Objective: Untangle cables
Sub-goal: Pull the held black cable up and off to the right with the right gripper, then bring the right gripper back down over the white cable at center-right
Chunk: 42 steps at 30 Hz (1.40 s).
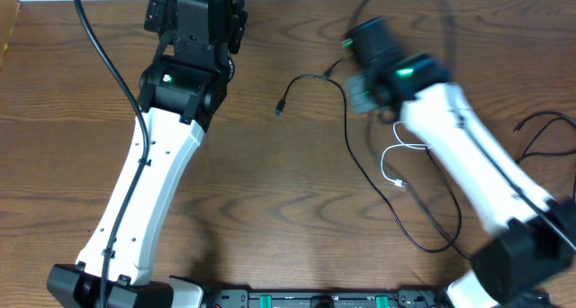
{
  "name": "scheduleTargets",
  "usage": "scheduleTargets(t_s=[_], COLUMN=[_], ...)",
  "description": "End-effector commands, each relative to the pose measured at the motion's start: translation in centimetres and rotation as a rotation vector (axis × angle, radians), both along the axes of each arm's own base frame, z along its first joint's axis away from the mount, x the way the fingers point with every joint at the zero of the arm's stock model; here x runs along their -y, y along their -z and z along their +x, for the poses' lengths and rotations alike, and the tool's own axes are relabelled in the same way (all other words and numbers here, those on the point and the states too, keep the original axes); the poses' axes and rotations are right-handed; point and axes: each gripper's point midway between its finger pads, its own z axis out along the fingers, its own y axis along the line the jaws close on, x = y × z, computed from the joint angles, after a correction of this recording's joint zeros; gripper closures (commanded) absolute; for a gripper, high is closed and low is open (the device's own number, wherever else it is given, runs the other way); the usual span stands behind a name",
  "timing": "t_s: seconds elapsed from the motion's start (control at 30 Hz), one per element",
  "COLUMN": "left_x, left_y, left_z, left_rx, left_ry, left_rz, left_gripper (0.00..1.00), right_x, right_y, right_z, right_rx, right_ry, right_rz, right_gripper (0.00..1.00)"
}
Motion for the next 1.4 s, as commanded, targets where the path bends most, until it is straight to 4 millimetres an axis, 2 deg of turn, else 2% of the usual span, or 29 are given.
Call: scheduleTargets(t_s=[0.0, 0.17, 0.27, 0.43, 0.6, 0.77, 1.03, 1.23, 1.37], left_x=[-0.4, -0.4, -0.4, -0.4, -0.3, -0.1, -0.1, 0.2, 0.7], left_y=[-1.4, -1.4, -1.4, -1.4, -1.3, -1.3, -1.3, -1.2, -1.0], left_z=[-0.6, -0.6, -0.6, -0.6, -0.6, -0.5, -0.5, -0.5, -0.4], left_rx=[0.033, 0.033, 0.033, 0.033, 0.031, 0.034, 0.035, 0.032, 0.022], left_ry=[-0.020, -0.020, -0.020, -0.020, -0.012, -0.007, -0.006, 0.006, 0.036], left_rz=[-0.008, -0.008, -0.008, -0.009, -0.013, -0.035, -0.035, -0.041, -0.054], left_gripper=[0.02, 0.02, 0.02, 0.02, 0.02, 0.02, 0.02, 0.02, 0.02], right_x=[6.2, 14.4, 18.4, 23.0, 27.7, 31.4, 38.2, 40.8, 41.3], right_y=[-4.3, -6.0, -6.5, -7.5, -8.8, -9.0, -8.9, -8.1, -6.3], right_z=[0.5, -1.0, -2.3, -4.4, -7.4, -9.5, -14.7, -16.7, -16.7], right_rx=[0.087, 0.084, 0.072, 0.076, 0.080, 0.072, 0.051, 0.027, -0.033], right_ry=[0.153, 0.378, 0.487, 0.616, 0.762, 0.894, 1.182, 1.296, 1.306], right_rz=[-0.001, -0.015, -0.024, -0.031, -0.143, -0.175, -0.190, -0.158, -0.133], right_gripper=[0.99, 0.99, 0.99, 0.99, 0.99, 0.99, 0.99, 0.99, 0.97])
